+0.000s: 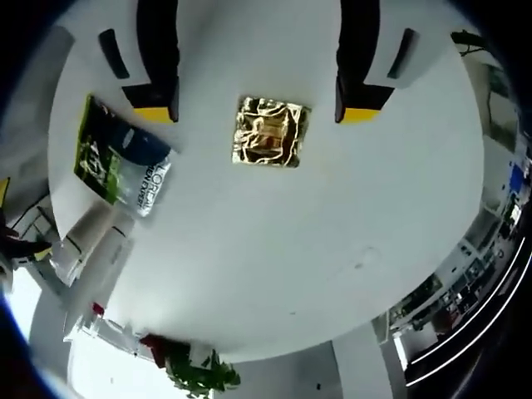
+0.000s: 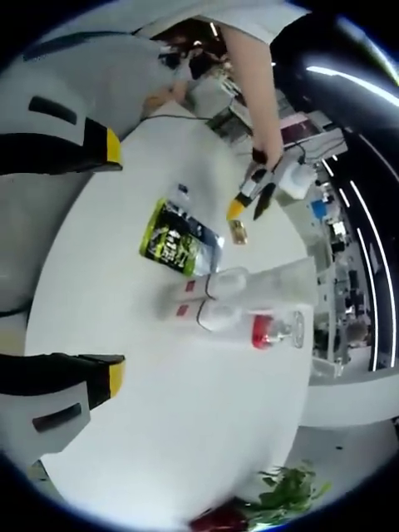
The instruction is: Arrange the skincare products in the storage area until every visible bottle or jar stands upright without overlapping.
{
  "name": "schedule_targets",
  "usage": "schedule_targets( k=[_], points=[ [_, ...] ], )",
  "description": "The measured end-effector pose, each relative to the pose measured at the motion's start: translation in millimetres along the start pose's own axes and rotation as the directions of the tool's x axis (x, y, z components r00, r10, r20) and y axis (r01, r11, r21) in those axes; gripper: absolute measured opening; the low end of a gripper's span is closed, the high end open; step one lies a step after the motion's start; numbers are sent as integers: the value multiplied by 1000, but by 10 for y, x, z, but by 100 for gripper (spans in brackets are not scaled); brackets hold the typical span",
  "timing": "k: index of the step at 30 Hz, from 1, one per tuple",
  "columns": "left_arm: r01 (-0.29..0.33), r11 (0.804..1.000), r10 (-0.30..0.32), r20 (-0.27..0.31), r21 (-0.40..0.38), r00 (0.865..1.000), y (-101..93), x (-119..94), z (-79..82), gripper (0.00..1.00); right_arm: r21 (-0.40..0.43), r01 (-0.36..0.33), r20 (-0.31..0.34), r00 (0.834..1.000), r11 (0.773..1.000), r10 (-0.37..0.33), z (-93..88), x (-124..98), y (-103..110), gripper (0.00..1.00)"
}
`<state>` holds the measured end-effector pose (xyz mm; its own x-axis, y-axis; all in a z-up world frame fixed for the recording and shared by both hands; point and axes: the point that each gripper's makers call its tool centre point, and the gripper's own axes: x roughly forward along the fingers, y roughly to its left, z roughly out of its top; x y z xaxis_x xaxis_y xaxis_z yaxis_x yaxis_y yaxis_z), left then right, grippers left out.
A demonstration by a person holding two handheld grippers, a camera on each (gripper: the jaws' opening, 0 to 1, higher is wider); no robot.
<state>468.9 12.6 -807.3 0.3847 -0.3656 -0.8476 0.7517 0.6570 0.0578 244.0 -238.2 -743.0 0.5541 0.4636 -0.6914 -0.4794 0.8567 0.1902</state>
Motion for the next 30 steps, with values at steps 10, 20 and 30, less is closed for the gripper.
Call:
schedule_targets(
  k=[10,20,30],
  points=[
    [32,999,-31,-21,32,999,17,76,21,70,11,-8,-5,1000,1000,8,-8,11,4,90],
    [64,998,-63,-41,27,997,-11,187,-19,63,20,-13,-1,1000,1000,13,-10,13,3,90],
    [84,996,-82,-57,30,995,-25,235,-32,57,35,-17,1,1000,999,17,-9,15,6,90]
  ],
)
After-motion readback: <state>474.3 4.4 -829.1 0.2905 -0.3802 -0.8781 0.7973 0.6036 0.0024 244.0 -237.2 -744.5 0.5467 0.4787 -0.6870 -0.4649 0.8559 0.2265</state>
